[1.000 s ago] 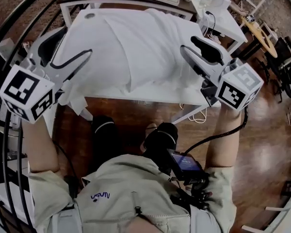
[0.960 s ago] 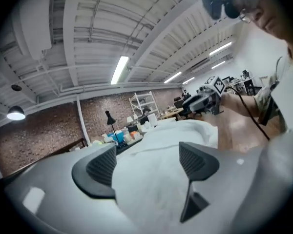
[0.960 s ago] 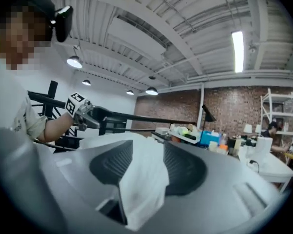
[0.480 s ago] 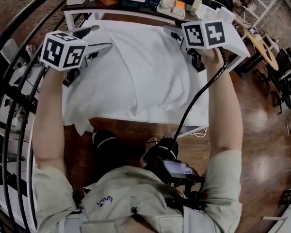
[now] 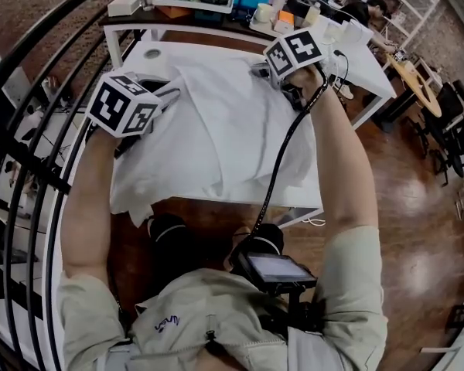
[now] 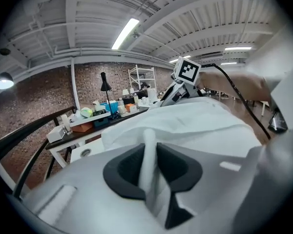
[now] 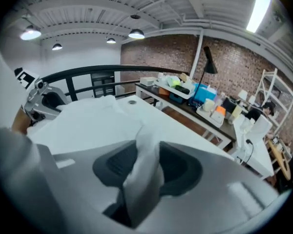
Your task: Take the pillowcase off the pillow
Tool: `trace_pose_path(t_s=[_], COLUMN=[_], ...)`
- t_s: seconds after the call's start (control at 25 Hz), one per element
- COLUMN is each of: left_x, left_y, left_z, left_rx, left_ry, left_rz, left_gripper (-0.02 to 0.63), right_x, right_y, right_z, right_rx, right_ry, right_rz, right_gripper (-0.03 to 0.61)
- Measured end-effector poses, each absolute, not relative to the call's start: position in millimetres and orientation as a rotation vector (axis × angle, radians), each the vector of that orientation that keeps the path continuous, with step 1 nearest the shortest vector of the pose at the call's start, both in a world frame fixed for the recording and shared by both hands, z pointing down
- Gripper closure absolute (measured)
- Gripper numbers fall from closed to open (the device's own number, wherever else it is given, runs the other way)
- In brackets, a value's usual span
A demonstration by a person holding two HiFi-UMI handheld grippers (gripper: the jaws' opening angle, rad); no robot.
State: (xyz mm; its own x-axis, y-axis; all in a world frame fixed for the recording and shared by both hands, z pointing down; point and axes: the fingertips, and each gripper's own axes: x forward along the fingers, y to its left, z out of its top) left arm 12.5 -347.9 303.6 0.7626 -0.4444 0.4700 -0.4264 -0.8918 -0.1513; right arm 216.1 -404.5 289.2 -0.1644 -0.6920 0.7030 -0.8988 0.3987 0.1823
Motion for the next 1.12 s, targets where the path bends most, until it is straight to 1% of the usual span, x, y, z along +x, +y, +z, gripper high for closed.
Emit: trace_pose_path(t_s=[0.08, 0.16, 0.32, 0.52, 0.8, 0.96, 1.12], left_x=[11, 11, 4, -12, -45, -63, -64], left_y=[-341, -334, -328, -317, -320, -327, -334], left_z=[301, 297, 280, 250, 227, 227, 235], left_rx=[-2.900, -2.888, -2.863, -2.833, -2.842, -2.890, -2.931], left_ry=[0.736, 0.746, 0.806, 0.865, 0.969, 1.009, 1.004], left_rz=[-0.780, -0.766, -0.678, -0.540, -0.393, -0.317, -0.313], left_gripper=[0.569, 0.587, 0.594, 0.595, 0.597, 0.597, 0.597], right_x=[218, 220, 225, 247, 323, 370, 403], right_y=[-397, -391, -387, -380, -364, -348, -334], right_z=[281, 276, 263, 235, 204, 199, 210], right_rx=[1.383, 1.399, 1.469, 1.620, 1.892, 2.018, 2.092], right_ry=[-1.881, -1.846, -1.833, -1.835, -1.763, -1.732, -1.669], right_rz=[0.287, 0.232, 0.175, 0.140, 0.189, 0.271, 0.344], right_gripper=[0.558, 0.565, 0.568, 0.569, 0.569, 0.571, 0.571])
